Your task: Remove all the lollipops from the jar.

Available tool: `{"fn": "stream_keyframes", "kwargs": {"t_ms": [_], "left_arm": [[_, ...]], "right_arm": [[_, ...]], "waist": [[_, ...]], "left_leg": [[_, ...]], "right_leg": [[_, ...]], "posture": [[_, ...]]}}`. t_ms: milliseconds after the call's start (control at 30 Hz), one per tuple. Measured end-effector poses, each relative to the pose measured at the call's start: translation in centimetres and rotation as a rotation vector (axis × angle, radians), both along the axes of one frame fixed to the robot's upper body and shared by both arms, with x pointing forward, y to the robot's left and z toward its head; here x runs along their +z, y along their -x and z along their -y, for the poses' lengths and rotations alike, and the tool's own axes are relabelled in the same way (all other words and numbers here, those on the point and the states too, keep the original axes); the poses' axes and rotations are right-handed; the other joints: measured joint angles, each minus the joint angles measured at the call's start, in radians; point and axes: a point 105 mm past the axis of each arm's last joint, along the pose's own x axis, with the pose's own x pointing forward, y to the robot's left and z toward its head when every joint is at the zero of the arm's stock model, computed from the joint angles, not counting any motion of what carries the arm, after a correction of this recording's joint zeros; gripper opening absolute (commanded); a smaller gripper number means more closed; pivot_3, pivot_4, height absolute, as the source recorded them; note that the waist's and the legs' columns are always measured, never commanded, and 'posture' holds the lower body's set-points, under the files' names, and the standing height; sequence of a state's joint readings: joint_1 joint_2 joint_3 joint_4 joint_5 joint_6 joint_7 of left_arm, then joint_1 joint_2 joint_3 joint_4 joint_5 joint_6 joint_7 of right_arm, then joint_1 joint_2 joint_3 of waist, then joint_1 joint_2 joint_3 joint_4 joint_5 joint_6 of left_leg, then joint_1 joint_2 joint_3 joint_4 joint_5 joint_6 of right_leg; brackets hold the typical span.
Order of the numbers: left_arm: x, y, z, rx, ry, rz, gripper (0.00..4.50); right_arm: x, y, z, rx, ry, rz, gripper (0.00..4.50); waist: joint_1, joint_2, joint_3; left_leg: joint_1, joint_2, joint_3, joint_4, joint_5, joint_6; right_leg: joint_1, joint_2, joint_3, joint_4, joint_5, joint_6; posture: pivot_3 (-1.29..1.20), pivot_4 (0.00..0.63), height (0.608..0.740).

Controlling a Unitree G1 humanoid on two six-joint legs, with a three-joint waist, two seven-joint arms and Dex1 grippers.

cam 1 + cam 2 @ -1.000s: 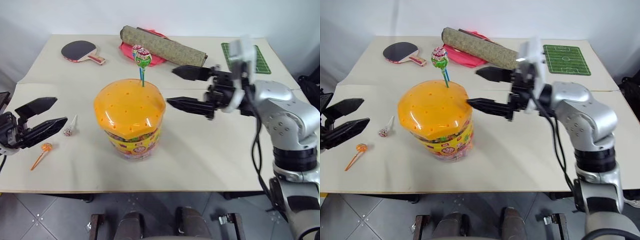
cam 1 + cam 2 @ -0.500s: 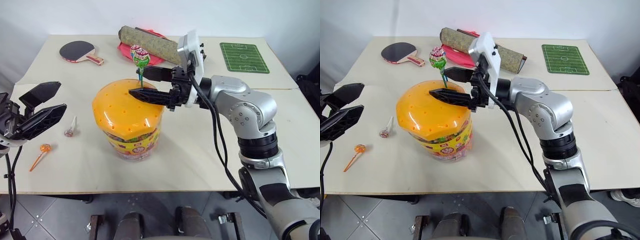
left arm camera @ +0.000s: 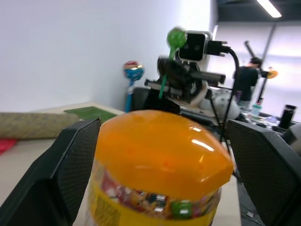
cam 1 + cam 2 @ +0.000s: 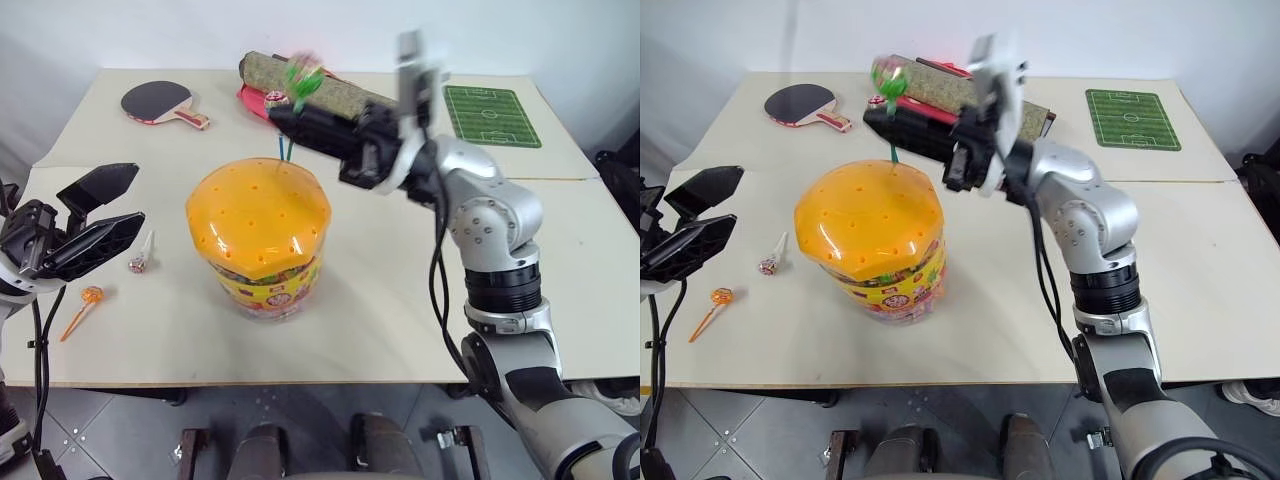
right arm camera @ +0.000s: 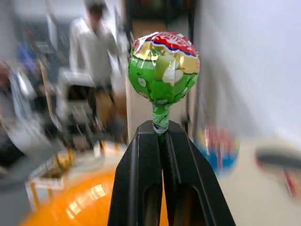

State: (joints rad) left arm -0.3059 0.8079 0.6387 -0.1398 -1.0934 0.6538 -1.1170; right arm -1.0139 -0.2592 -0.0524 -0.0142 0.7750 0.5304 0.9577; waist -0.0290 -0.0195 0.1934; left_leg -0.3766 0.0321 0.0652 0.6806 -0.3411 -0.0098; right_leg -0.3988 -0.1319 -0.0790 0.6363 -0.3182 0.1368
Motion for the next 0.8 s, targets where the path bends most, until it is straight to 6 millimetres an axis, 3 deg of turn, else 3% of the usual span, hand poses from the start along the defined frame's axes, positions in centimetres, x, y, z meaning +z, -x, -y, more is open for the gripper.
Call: {"fn": "stream_keyframes", "kwargs": {"t_ms": [33,100,200,233,333,433,500,667,800], "left_arm": [[0.0,0.0,0.1,-0.007,-0.002,0.002,4.50],[-0.1,0.0,0.7,-0.042,-0.033,0.026,4.50],[-1.1,0.4,1.1,-0.042,-0.148,0.082,4.50],[-1.9,0.6,1.2,-0.045,-0.202,0.086,4.50],[-3.1,1.0,1.5,-0.066,-0.263,0.089,4.50],[-4.1,1.9,0.7,-0.075,-0.330,0.063,4.50],[-4.4,2.1,0.1,-0.070,-0.326,0.043,4.50],[-4.8,2.3,-0.6,-0.064,-0.343,0.018,4.50],[-5.1,2.5,-1.2,-0.041,-0.360,0.004,4.50]], "right_arm": [[0.2,0.1,0.6,0.011,-0.003,0.007,0.05],[-0.2,-0.4,3.6,-0.043,0.107,-0.010,0.05],[-2.7,-2.5,9.7,-0.304,0.383,-0.071,0.05],[-4.2,-3.4,11.8,-0.398,0.478,-0.104,0.05],[-8.8,-4.8,15.3,-0.529,0.679,-0.170,0.05],[-14.7,-5.2,21.1,-0.693,0.968,-0.229,0.05],[-16.9,-5.3,23.6,-0.758,1.060,-0.271,0.05],[-18.6,-5.5,26.2,-0.798,1.169,-0.200,0.05],[-20.8,-5.8,26.4,-0.789,1.154,-0.238,1.04]], "waist": [[0.000,0.000,0.000],[0.004,0.000,0.000],[0.007,0.000,0.000],[0.004,0.000,0.000],[-0.007,0.000,0.000],[-0.003,0.001,0.000],[-0.001,0.001,0.001],[-0.004,0.003,0.002],[-0.006,0.004,0.002]], "left_leg": [[0.000,0.000,0.000,0.000,0.000,0.000],[-0.001,-0.001,0.001,0.000,0.000,0.001],[-0.002,-0.002,0.005,-0.001,-0.002,0.003],[-0.002,-0.001,0.007,-0.002,-0.002,0.003],[-0.001,0.001,0.014,-0.006,-0.002,0.002],[-0.001,0.000,0.015,-0.006,-0.002,0.002],[-0.001,0.000,0.018,-0.005,-0.002,0.003],[-0.001,0.002,0.022,0.001,-0.002,0.003],[0.000,0.004,0.024,0.001,-0.002,0.003]], "right_leg": [[0.000,0.000,0.000,0.000,0.000,0.000],[0.001,0.000,-0.001,-0.001,0.000,0.000],[0.002,0.000,-0.001,-0.008,0.000,0.001],[0.002,0.000,-0.002,-0.010,0.001,0.001],[-0.001,0.000,-0.001,-0.011,0.001,0.002],[-0.002,-0.001,-0.001,-0.011,0.001,0.002],[-0.003,-0.002,-0.001,-0.011,0.001,0.002],[-0.003,-0.001,0.001,-0.009,0.001,0.002],[-0.003,-0.001,0.002,-0.009,0.001,0.001]], "posture": [[0.00,0.150,0.740],[0.00,0.150,0.740],[0.00,0.150,0.740],[0.00,0.150,0.740],[0.00,0.150,0.740],[0.00,0.150,0.740],[0.00,0.150,0.740],[0.00,0.150,0.740],[0.00,0.150,0.740]]}}
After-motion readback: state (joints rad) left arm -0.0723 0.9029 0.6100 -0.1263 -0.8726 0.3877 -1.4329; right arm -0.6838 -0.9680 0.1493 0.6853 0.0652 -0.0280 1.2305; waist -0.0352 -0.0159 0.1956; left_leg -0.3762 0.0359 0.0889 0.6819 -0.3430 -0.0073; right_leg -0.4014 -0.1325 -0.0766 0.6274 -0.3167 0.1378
